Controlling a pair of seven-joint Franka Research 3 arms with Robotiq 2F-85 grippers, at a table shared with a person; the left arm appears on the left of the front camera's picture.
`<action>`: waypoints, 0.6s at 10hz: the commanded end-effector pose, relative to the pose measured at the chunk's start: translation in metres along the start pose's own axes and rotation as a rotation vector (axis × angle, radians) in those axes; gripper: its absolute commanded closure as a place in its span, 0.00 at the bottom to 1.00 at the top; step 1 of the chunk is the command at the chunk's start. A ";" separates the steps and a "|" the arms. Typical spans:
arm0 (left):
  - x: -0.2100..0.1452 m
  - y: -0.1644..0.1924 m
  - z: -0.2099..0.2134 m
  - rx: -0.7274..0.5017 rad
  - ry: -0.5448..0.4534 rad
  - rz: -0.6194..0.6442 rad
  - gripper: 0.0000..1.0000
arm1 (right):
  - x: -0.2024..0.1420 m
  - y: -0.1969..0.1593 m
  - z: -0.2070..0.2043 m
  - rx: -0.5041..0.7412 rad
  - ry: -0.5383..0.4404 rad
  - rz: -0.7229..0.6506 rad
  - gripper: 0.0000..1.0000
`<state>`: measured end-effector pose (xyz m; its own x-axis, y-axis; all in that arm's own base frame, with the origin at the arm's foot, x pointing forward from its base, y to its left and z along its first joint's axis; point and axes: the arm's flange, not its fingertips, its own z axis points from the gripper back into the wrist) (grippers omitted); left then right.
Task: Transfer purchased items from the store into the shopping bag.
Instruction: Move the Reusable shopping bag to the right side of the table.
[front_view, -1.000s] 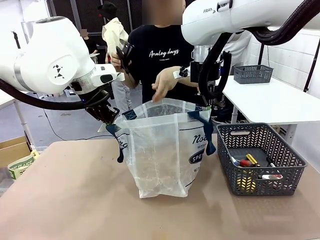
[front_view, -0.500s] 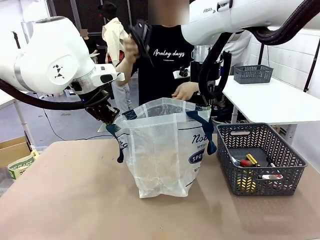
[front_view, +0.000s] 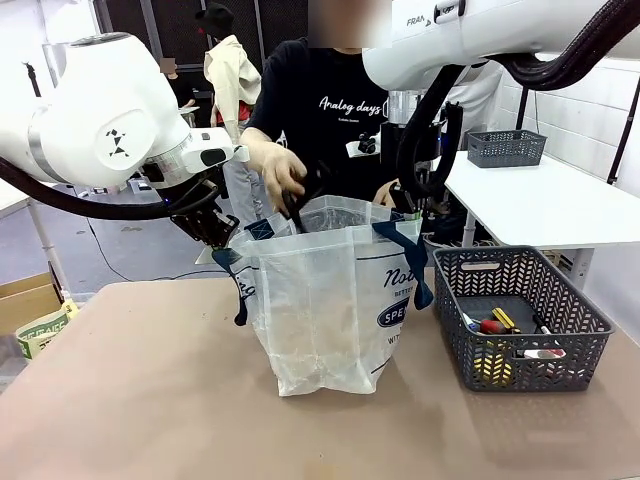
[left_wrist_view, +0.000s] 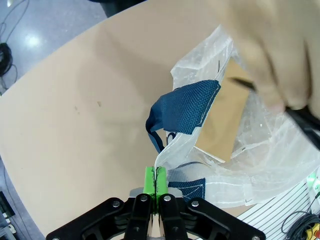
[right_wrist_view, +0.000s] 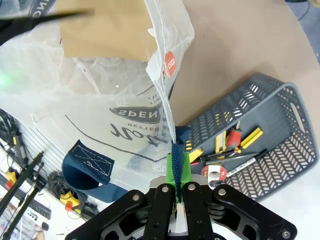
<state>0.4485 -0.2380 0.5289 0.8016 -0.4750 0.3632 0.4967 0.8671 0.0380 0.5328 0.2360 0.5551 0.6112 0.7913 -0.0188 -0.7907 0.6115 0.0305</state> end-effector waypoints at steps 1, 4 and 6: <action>-0.001 0.000 0.000 0.001 0.000 0.000 1.00 | 0.000 0.000 -0.001 -0.001 0.001 0.000 1.00; -0.001 0.000 0.000 0.001 0.000 0.000 1.00 | 0.000 0.000 -0.001 -0.001 0.001 0.000 1.00; -0.001 0.000 0.000 0.001 0.000 0.000 1.00 | 0.000 0.000 -0.001 -0.001 0.001 0.000 1.00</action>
<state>0.4485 -0.2380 0.5290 0.8015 -0.4750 0.3633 0.4966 0.8671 0.0380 0.5327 0.2360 0.5551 0.6112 0.7912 -0.0189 -0.7907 0.6115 0.0306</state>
